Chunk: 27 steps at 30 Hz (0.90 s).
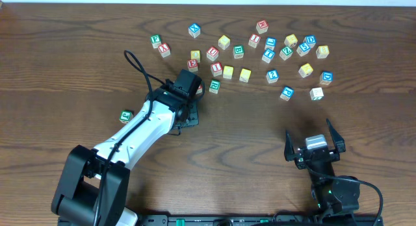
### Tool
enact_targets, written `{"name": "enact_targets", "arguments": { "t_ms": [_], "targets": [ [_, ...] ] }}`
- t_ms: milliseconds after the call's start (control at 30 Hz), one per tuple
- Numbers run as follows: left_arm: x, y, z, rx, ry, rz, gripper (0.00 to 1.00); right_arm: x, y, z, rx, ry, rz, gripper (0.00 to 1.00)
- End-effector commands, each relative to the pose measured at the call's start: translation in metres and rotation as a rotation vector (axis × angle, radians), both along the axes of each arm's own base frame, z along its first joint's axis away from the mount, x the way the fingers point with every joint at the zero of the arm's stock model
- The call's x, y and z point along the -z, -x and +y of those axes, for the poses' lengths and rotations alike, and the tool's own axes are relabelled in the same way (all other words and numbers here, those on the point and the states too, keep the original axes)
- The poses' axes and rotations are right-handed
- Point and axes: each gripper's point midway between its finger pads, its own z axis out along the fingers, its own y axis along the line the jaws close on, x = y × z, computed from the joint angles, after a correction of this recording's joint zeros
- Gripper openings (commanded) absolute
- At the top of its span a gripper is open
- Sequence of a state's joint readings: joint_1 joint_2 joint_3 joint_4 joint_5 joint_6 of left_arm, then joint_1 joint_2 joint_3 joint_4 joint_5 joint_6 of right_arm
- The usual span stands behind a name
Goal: Spell out AI2
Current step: 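Lift the A block and carry it toward the front center, then lower the A block onto the table and open the left gripper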
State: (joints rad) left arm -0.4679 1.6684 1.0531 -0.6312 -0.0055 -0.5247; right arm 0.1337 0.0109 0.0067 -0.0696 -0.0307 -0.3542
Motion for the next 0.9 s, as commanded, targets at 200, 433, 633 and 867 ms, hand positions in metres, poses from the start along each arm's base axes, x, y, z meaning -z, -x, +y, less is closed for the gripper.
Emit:
{"name": "enact_targets", "arguments": {
  "t_ms": [200, 433, 633, 867],
  "targets": [
    [0.001, -0.009, -0.009, 0.021, 0.036, -0.028, 0.08, 0.0, 0.0, 0.0, 0.0, -0.009, -0.001, 0.99],
    [0.021, -0.007, -0.016, 0.03, 0.047, 0.019, 0.08, 0.0, 0.0, 0.0, 0.0, -0.009, 0.0, 0.99],
    [0.038, -0.003, -0.024, 0.055, 0.033, 0.05, 0.08, 0.0, 0.0, 0.0, 0.0, -0.009, 0.0, 0.99],
    [0.046, 0.0, -0.03, 0.075, 0.026, 0.058, 0.07, 0.0, 0.0, 0.0, 0.0, -0.009, 0.0, 0.99]
  ]
}}
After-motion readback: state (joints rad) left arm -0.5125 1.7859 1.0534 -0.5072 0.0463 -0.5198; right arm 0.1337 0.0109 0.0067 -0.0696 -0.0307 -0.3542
